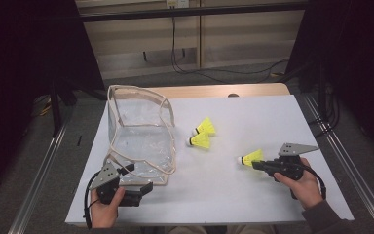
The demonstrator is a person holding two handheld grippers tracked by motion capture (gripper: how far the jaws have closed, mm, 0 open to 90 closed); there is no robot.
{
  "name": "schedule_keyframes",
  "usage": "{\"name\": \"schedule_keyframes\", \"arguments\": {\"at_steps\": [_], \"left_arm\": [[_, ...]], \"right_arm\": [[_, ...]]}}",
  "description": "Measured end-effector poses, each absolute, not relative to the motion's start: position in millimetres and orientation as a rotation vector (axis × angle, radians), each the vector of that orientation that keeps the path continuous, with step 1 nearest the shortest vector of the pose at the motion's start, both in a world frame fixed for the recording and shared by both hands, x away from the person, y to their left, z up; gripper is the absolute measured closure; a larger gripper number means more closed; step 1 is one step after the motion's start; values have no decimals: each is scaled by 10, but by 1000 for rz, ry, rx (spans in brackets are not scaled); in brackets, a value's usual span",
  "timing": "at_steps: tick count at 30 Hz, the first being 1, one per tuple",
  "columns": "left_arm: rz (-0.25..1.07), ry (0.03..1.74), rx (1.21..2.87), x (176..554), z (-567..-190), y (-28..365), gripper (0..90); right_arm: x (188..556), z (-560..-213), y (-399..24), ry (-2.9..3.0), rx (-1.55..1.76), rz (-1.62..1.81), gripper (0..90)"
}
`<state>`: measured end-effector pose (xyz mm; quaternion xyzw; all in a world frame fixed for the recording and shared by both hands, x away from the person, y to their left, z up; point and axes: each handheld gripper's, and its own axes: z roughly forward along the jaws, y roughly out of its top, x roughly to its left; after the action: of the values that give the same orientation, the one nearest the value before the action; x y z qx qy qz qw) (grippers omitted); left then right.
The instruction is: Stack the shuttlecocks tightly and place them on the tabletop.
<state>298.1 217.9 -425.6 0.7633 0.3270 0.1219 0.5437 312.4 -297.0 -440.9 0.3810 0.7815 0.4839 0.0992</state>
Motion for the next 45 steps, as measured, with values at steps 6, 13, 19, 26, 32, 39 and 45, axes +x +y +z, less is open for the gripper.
{"name": "schedule_keyframes", "arguments": {"at_steps": [6,13,19,26,32,39,45], "left_arm": [[288,775,1808,2980,-4260,2183,22],[283,776,1803,2983,-4263,2183,22],[284,774,1806,2986,-4260,2186,22],[285,771,1806,2985,-4261,2186,22],[282,774,1804,2983,-4263,2186,23],[282,774,1803,2984,-4264,2186,22],[281,774,1802,2986,-4265,2186,22]], "right_arm": [[3147,-4398,-2941,2314,1117,1426,893],[3156,-4388,-2922,2318,1104,1426,893],[3161,-4370,-2925,2314,1106,1428,893],[3185,-4346,-2906,2317,1100,1428,894],[3218,-4323,-2887,2314,1099,1443,896],[3251,-4298,-2867,2308,1102,1454,896],[3284,-4289,-2846,2298,1108,1470,896]]}}
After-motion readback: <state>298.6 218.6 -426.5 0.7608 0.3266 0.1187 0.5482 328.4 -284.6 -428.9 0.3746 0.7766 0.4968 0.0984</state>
